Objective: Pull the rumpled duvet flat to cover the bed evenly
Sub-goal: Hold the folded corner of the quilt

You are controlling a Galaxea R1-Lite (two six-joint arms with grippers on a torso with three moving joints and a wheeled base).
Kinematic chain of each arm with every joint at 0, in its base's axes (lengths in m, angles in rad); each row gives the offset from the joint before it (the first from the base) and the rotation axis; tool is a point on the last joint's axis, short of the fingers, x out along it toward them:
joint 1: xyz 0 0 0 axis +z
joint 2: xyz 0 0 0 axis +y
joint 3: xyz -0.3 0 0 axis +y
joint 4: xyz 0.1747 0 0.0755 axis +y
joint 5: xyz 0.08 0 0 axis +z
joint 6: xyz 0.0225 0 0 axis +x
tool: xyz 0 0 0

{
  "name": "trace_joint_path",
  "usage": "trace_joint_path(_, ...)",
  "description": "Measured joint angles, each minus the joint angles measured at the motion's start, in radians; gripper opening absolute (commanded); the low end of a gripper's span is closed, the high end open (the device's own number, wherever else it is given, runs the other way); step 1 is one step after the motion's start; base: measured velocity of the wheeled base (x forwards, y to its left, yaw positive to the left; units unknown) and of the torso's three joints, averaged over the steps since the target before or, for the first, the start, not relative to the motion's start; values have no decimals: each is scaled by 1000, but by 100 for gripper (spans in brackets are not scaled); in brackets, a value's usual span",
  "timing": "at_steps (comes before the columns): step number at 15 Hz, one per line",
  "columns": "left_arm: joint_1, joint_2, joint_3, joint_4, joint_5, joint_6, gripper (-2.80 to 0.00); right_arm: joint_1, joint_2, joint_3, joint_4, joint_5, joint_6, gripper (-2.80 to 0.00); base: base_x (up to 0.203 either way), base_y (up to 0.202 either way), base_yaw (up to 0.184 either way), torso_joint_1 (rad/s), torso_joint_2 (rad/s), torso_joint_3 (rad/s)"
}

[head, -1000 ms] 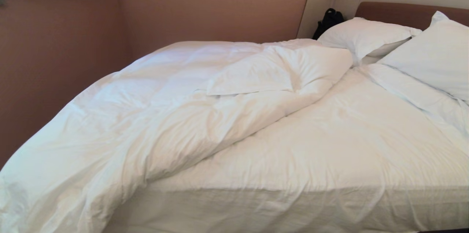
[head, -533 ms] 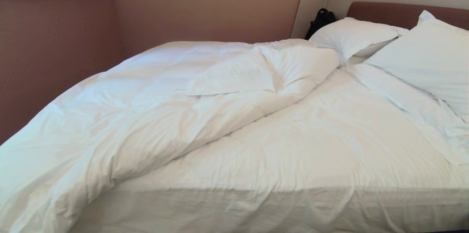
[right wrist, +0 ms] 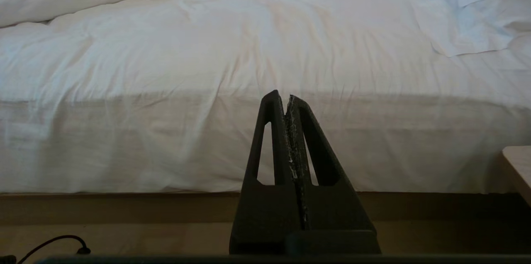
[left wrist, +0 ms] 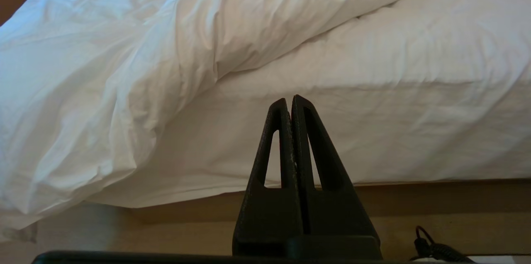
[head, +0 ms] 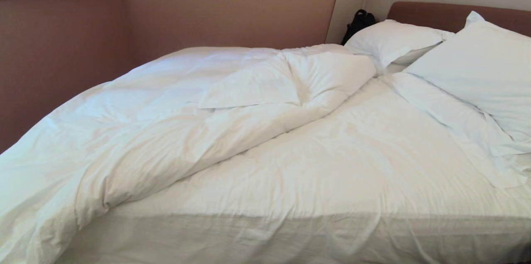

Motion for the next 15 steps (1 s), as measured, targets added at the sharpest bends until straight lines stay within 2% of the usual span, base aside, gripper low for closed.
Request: trace_joint_path(15, 0, 0, -3, -3, 3, 6, -280, 0, 0, 0, -1, 0, 0, -280, 0, 0, 0, 0, 0, 0)
